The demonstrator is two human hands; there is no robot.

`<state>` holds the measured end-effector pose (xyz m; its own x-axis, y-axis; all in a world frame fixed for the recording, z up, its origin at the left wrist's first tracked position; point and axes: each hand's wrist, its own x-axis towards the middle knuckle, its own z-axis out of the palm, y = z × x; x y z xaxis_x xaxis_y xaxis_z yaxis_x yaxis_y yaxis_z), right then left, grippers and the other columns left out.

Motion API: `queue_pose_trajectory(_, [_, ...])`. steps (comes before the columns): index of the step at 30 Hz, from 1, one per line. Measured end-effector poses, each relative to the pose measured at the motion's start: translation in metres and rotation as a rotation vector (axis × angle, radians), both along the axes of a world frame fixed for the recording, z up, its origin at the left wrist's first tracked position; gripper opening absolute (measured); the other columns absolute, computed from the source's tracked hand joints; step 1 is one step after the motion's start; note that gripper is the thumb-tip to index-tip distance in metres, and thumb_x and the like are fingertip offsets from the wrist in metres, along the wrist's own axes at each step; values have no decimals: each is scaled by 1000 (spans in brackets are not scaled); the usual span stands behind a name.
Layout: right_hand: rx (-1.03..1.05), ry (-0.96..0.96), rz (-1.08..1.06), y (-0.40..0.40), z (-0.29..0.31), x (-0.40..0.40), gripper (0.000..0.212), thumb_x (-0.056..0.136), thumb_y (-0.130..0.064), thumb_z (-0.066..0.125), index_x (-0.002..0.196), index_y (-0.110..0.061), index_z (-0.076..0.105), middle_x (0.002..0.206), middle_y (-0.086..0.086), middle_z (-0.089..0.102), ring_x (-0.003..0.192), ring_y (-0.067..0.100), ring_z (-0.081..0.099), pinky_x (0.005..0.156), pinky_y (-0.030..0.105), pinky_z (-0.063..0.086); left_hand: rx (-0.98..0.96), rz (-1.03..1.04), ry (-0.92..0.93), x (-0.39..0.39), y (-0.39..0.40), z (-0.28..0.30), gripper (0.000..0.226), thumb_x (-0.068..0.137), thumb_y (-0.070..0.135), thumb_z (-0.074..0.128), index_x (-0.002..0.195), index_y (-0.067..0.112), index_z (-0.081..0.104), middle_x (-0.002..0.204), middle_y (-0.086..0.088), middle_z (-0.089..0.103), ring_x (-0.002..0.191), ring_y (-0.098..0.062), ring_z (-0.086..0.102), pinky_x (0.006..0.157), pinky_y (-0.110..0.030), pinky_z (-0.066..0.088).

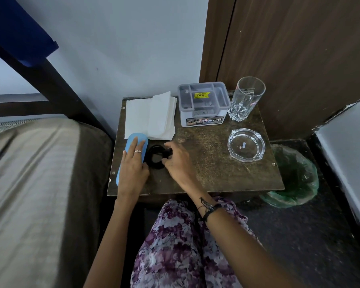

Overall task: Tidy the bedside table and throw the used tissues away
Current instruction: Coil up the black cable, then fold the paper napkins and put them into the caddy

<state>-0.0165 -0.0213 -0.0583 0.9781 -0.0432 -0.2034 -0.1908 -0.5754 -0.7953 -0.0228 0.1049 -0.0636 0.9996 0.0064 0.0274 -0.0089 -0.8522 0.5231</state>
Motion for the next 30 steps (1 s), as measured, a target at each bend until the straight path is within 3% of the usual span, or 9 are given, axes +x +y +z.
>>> queue_pose_trajectory(5, [-14, -26, -120, -14, 9, 7, 36, 88, -36, 57, 119, -17, 56, 117, 2, 55, 104, 18, 55, 77, 27, 40, -137, 61, -57, 7, -1, 2, 52, 91, 9, 51, 140, 10, 37, 151, -7, 32, 140, -21, 29, 117, -36, 21])
queue_pose_trajectory(8, [21, -72, -224, -19, 15, 22, 40, 88, -42, 54, 116, -13, 59, 113, 5, 60, 102, 19, 57, 86, 36, 48, -252, 150, -147, 20, -2, 10, 39, 93, 13, 49, 132, 10, 47, 141, -8, 47, 130, -20, 43, 106, -23, 31])
queue_pose_trajectory(11, [80, -25, -251, -20, 21, 36, 47, 89, -43, 53, 117, -5, 58, 110, 5, 62, 101, 20, 58, 77, 29, 44, -314, 231, -115, 48, 3, 18, 34, 94, 14, 47, 127, 7, 51, 134, -10, 54, 122, -22, 50, 92, -10, 30])
queue_pose_trajectory(15, [112, 55, -248, -9, 18, 52, 37, 89, -50, 52, 81, -13, 51, 77, -4, 48, 67, 13, 47, 57, 28, 34, -243, 299, 150, 93, 11, 14, 46, 92, 24, 51, 131, 1, 45, 136, -18, 49, 124, -31, 47, 100, -34, 37])
queue_pose_trajectory(17, [94, 54, -263, 0, 14, 61, 39, 89, -48, 52, 82, -9, 50, 85, 1, 51, 73, 17, 49, 60, 29, 33, -178, 319, 249, 108, 11, 13, 57, 90, 32, 54, 133, -2, 40, 138, -22, 43, 125, -36, 43, 102, -40, 35])
queue_pose_trajectory(21, [49, 58, -317, 16, 4, 79, 48, 88, -41, 55, 108, 2, 54, 114, 14, 56, 100, 30, 56, 73, 34, 42, -194, 335, 329, 127, 13, 6, 72, 84, 40, 62, 132, -8, 37, 137, -25, 39, 125, -39, 41, 102, -45, 36])
queue_pose_trajectory(25, [82, 147, -377, 20, -1, 92, 41, 86, -37, 57, 107, -1, 55, 111, 13, 62, 102, 32, 58, 76, 38, 46, -362, 354, 350, 136, 13, -4, 53, 76, 33, 72, 105, -8, 55, 100, -15, 60, 96, -30, 57, 78, -35, 47])
queue_pose_trajectory(27, [119, 188, -370, 17, -1, 98, 34, 85, -32, 57, 101, -2, 59, 108, 13, 65, 99, 33, 59, 73, 35, 45, -376, 338, 363, 137, 10, -4, 34, 78, 30, 70, 82, 1, 54, 75, -7, 52, 81, -24, 50, 61, -27, 38])
queue_pose_trajectory(30, [181, 197, -327, 16, 2, 103, 26, 83, -25, 59, 96, -3, 63, 102, 12, 67, 93, 31, 62, 66, 30, 45, -464, 328, 377, 142, 9, 1, 25, 79, 23, 68, 73, 10, 49, 79, -6, 51, 80, -21, 50, 63, -29, 41])
